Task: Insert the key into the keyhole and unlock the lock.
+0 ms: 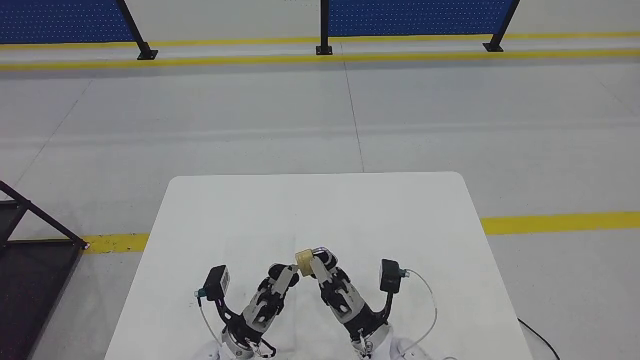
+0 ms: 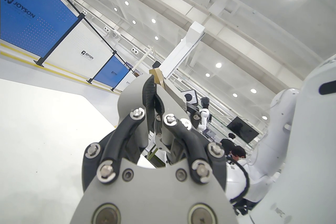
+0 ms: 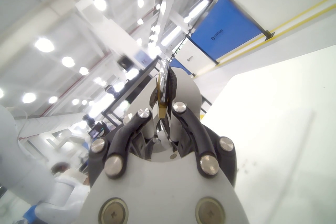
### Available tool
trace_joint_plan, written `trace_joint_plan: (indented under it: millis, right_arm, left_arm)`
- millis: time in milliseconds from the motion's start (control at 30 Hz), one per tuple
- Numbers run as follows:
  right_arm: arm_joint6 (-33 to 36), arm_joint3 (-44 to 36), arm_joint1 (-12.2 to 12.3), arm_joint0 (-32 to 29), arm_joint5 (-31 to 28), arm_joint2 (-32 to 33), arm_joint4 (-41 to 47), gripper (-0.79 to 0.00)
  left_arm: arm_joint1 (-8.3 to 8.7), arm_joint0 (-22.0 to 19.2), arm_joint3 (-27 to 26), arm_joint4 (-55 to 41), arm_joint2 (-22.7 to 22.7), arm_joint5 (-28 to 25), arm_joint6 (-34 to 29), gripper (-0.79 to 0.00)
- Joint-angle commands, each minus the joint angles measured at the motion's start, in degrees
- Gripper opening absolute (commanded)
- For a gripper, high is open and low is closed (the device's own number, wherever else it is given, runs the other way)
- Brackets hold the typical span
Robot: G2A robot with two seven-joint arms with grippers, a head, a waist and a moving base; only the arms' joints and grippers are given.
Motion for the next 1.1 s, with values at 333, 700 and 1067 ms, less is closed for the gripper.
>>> trace_joint_plan:
  millis: [333, 700, 1067]
  right_arm:
    - [0.24, -0.02, 0.02, 0.0, -0.01, 0.01, 0.0, -0.785]
    - [1.93, -0.56, -0.09, 0.29, 2.02, 0.13, 3.15, -0.785]
    - [2.54, -1.77, 0.1, -0.71, 1.99, 0.76, 4.23, -0.785]
  left_arm:
    - [0.01, -0.01, 0.0, -0.07, 0.0, -0.02, -0.06, -0.785]
    - [-0.35, -0.31, -0.98, 2.87, -0.57, 3.15, 0.74, -0.785]
    - [-0.84, 0.11, -1.02, 12.49, -0.97, 5.86, 6.97, -0.785]
